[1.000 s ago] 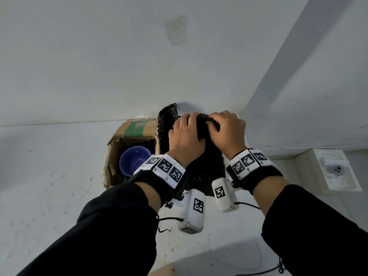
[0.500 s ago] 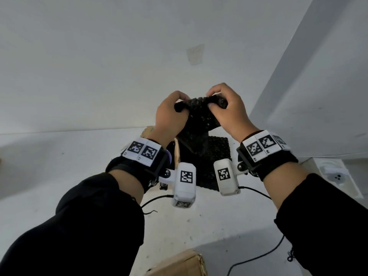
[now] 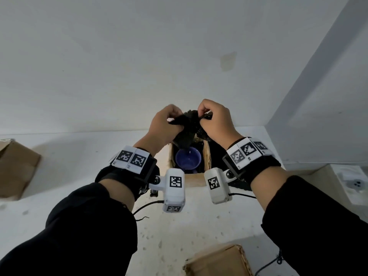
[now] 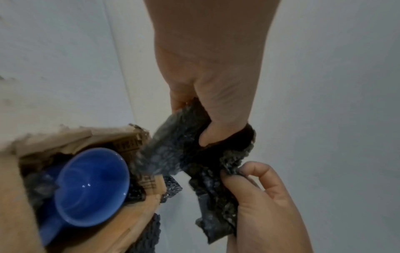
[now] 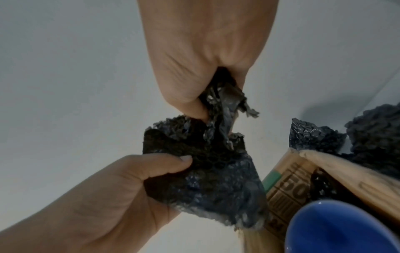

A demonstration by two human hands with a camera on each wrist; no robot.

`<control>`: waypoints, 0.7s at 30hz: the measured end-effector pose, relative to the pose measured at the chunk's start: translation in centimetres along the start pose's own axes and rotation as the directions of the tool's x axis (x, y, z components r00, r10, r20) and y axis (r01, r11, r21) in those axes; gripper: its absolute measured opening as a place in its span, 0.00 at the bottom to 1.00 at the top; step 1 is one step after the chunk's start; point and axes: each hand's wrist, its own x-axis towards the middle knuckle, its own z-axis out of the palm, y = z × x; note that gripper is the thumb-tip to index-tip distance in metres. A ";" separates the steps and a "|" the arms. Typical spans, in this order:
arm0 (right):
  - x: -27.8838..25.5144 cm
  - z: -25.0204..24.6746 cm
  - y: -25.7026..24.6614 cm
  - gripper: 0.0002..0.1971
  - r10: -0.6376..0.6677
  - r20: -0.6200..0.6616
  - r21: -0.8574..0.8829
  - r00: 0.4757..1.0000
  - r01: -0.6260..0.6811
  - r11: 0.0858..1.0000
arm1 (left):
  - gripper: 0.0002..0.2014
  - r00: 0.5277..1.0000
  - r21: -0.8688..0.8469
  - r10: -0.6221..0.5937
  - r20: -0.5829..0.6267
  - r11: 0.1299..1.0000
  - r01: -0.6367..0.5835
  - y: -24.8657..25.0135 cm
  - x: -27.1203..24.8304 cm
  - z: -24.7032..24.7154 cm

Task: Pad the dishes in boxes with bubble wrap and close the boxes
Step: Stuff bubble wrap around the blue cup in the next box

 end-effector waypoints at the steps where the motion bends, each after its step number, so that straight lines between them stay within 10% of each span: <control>1: 0.0 0.4 0.1 0.16 0.002 -0.044 -0.015 0.999 -0.003 1.000 | 0.17 1.000 0.006 -0.015 -0.011 1.000 0.015 -0.4 -0.1 -0.2; 14: -4.5 6.6 2.4 0.10 -0.094 0.126 -0.556 0.988 0.149 0.818 | 0.18 0.951 -0.237 -0.305 0.045 0.922 0.306 -6.7 -2.9 -0.5; 21: -6.0 9.6 3.1 0.15 0.131 0.327 -0.402 0.936 0.012 0.916 | 0.24 0.919 -0.364 -0.319 0.231 0.848 0.385 -6.9 -4.3 -0.4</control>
